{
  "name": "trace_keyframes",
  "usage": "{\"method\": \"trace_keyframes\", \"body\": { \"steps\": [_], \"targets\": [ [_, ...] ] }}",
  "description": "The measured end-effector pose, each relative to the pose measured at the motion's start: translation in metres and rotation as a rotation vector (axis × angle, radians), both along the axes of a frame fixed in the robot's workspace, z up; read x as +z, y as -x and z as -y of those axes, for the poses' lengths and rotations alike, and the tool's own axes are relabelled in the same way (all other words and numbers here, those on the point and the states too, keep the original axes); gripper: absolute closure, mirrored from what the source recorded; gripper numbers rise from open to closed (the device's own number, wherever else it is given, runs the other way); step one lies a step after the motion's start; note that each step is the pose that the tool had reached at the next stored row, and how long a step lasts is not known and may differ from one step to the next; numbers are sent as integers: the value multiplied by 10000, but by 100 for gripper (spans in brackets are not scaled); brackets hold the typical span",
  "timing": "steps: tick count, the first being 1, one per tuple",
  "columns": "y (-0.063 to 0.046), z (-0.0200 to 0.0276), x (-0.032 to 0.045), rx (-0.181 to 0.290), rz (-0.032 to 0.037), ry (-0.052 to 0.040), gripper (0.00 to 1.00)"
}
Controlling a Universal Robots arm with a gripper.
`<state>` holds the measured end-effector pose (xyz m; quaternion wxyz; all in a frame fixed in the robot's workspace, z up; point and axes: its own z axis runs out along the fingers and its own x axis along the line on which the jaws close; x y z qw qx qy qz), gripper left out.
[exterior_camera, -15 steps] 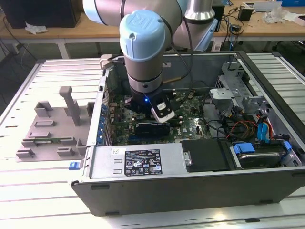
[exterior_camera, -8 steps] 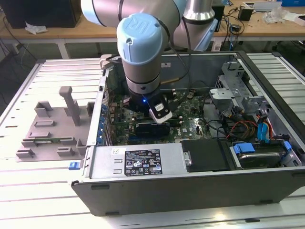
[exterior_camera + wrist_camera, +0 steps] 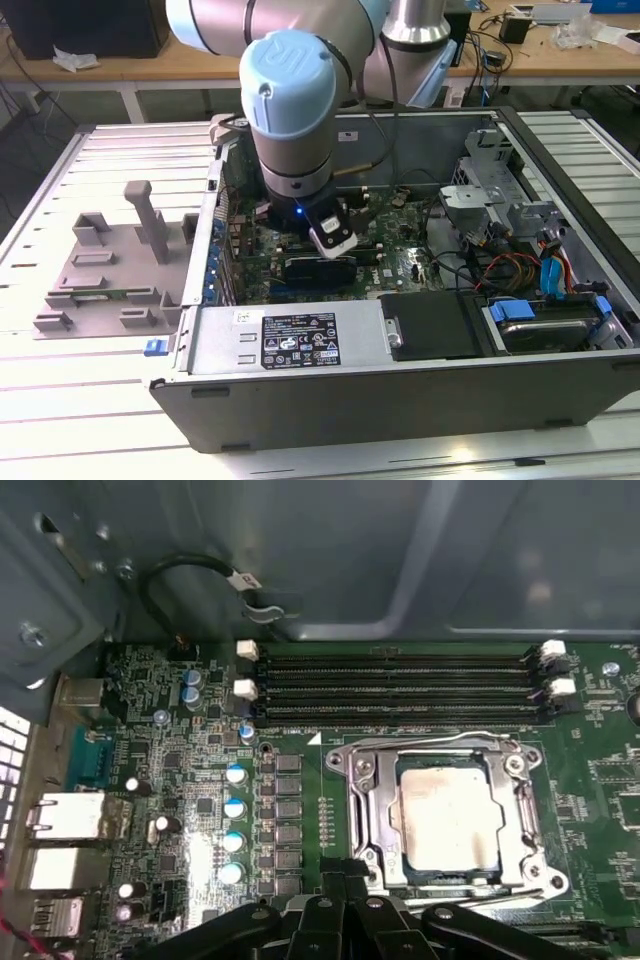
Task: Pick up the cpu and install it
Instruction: 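Install the second cpu locking lever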
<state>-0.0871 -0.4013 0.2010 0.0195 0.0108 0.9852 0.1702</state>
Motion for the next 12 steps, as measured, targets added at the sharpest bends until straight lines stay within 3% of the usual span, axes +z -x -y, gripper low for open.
{"method": "trace_keyframes", "body": {
  "steps": [4,6,7,9,11,12],
  "targets": [
    [-10,0,232,-5,-9,29,89],
    [-35,0,311,-84,-87,179,89],
    [-45,0,332,-146,-138,264,89],
    [-60,0,350,-355,-244,526,89],
    [-72,0,362,-543,-316,814,89],
    [-76,1,366,-614,-335,1014,89]
  ]
}}
